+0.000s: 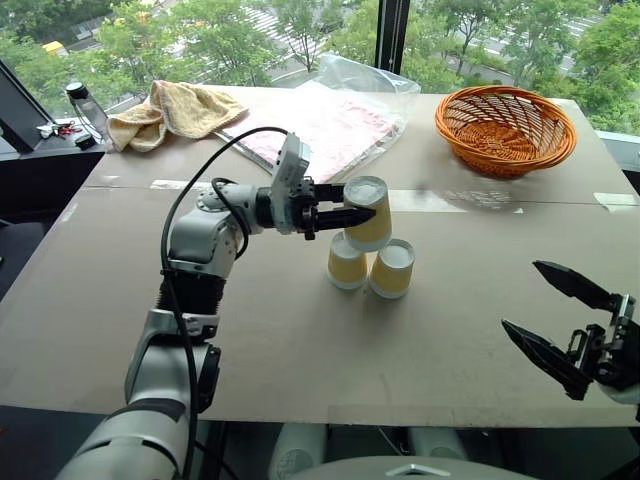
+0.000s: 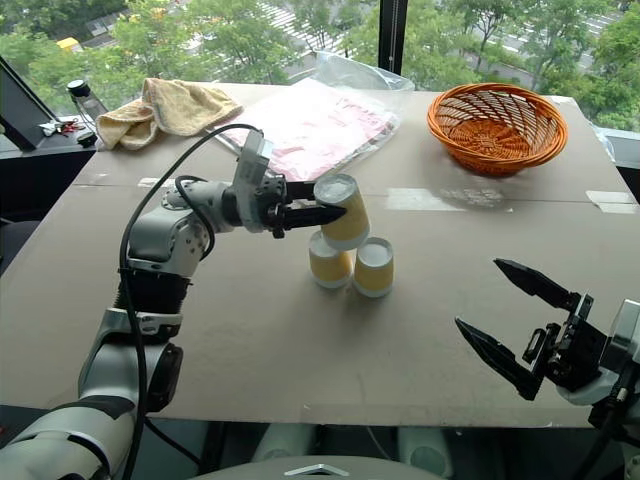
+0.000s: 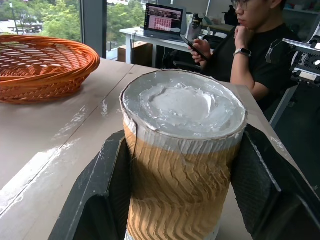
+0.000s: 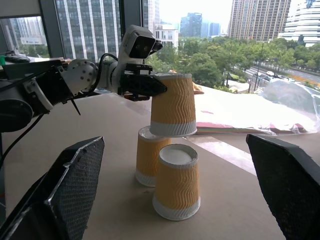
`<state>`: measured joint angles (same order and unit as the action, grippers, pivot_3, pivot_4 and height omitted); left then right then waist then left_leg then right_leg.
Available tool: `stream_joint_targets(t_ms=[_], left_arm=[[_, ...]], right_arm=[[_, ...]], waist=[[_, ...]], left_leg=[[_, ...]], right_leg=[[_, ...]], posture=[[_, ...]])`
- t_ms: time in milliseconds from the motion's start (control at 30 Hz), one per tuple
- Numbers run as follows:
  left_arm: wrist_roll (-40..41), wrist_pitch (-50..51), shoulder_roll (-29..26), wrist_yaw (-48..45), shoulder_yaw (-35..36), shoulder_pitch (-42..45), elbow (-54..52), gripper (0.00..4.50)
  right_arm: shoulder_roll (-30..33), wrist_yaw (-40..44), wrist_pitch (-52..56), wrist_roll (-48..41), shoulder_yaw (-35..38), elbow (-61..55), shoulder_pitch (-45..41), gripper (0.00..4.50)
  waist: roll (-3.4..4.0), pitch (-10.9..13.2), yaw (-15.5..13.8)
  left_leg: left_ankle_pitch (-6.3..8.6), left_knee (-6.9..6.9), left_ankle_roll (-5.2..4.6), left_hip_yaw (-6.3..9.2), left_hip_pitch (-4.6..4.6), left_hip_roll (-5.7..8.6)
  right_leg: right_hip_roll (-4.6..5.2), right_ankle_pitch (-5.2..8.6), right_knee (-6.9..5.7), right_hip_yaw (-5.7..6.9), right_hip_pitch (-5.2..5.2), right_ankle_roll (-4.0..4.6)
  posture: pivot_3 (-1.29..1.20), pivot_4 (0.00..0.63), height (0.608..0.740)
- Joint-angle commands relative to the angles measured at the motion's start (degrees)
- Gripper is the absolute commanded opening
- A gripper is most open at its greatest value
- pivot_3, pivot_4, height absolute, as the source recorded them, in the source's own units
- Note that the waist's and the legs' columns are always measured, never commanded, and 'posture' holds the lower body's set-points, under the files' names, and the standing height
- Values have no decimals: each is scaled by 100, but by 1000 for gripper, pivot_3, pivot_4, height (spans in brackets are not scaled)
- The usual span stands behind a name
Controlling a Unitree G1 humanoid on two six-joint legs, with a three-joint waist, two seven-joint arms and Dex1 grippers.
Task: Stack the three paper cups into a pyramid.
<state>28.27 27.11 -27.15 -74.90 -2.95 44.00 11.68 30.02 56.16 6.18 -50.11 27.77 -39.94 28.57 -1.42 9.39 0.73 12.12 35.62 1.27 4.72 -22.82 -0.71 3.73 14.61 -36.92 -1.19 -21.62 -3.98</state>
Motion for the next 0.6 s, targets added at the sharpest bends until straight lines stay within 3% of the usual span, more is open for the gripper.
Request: stream_joint_targets(t_ms=[33,400,500,567,600], left_arm=[[-3,-85,-36,-37,-55,24,-302,2457],[-134,-362,-75,-144,-288,-109,-388,2457],[-236,-511,-29,-80,-306,-146,-282,3413],[-208,-530,-6,-74,-278,-179,-296,4308],[-192,-518,-5,-70,-268,-191,-323,4484]], right_arm=[[-51,43,-131,14,-38,-96,39,4500],[-67,168,-233,82,-18,20,147,4500],[-56,159,-253,120,-64,52,117,4500],[-51,173,-261,119,-59,68,120,4500],[-50,184,-263,118,-52,75,126,4500]], waist=[[0,0,-1],[1,0,1],[1,0,-3],[1,0,-5],[1,0,-4]], left_leg=[[0,0,0,0,0,0],[0,0,0,-1,1,0],[0,0,0,-1,1,0],[0,0,0,-1,0,0],[0,0,0,-1,0,0]], right_leg=[[0,0,0,0,0,0],[0,0,0,-1,0,0],[0,0,0,-1,0,0],[0,0,0,-1,0,0],[0,0,0,-1,0,0]], posture=[[0,150,740],[0,150,740],[0,150,740],[0,150,740],[0,150,740]])
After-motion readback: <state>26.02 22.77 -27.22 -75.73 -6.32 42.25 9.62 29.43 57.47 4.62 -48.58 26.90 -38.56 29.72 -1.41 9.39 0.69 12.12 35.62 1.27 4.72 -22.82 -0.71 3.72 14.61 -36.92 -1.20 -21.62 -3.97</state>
